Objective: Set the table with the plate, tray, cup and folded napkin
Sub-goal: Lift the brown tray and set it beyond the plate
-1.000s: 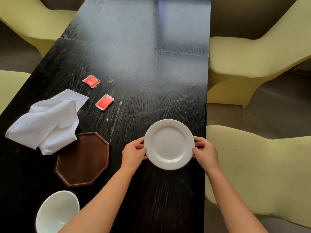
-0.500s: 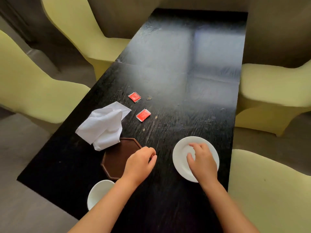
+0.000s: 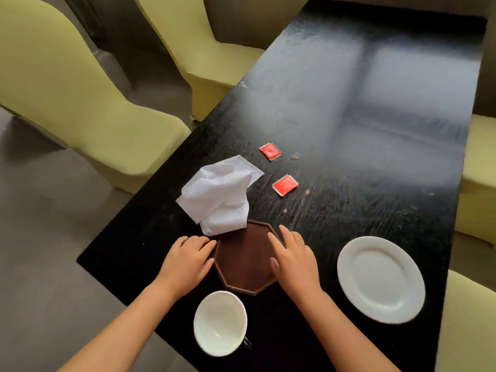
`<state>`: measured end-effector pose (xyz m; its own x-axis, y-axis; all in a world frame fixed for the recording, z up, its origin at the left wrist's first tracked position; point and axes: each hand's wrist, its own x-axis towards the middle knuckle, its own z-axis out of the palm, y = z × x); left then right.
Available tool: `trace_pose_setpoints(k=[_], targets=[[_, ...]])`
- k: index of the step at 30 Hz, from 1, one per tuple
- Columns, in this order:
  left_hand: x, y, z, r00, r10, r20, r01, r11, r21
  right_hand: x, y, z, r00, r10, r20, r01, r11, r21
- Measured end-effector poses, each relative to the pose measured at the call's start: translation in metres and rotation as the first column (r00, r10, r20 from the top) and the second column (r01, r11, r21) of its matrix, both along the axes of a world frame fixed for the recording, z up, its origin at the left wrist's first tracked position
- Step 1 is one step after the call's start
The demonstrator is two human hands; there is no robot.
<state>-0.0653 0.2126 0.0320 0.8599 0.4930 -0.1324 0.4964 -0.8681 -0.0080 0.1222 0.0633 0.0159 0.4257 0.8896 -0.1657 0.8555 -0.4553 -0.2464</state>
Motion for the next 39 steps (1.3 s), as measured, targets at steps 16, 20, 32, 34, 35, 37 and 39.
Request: trace_pose_setpoints(k=[16, 20, 32, 34, 35, 37, 39], targets=[[-0.007, -0.01, -0.075, 0.969, 0.246, 0.005, -0.238, 0.943, -0.232, -0.024, 0.001, -0.053, 0.922, -0.306, -0.238, 0.323, 0.946, 0.035], [-0.005, -0.013, -0.078, 0.922, 0.386, 0.042, -0.336, 0.847, -0.413, -0.024, 0.001, -0.055, 0.819, -0.44, -0.368, 0.521, 0.839, 0.157], [0.039, -0.022, -0.041, 0.735, 0.669, 0.114, -0.245, 0.419, -0.874, 0.005, -0.028, -0.039, 0.516, -0.582, -0.629, 0.816, 0.557, 0.154], [0.051, -0.023, -0.037, 0.721, 0.691, 0.062, -0.226, 0.319, -0.92, 0.02, -0.037, -0.032, 0.52, -0.582, -0.625, 0.805, 0.578, 0.131], [0.057, -0.023, -0.035, 0.717, 0.696, 0.038, -0.219, 0.277, -0.936, 0.028, -0.042, -0.028, 0.532, -0.579, -0.618, 0.794, 0.595, 0.125], [0.07, -0.025, -0.033, 0.697, 0.717, 0.005, -0.206, 0.207, -0.956, 0.046, -0.052, -0.019, 0.56, -0.569, -0.603, 0.77, 0.626, 0.125], [0.087, -0.03, -0.029, 0.661, 0.75, -0.008, -0.184, 0.152, -0.971, 0.063, -0.063, -0.011, 0.547, -0.555, -0.627, 0.771, 0.626, 0.119]])
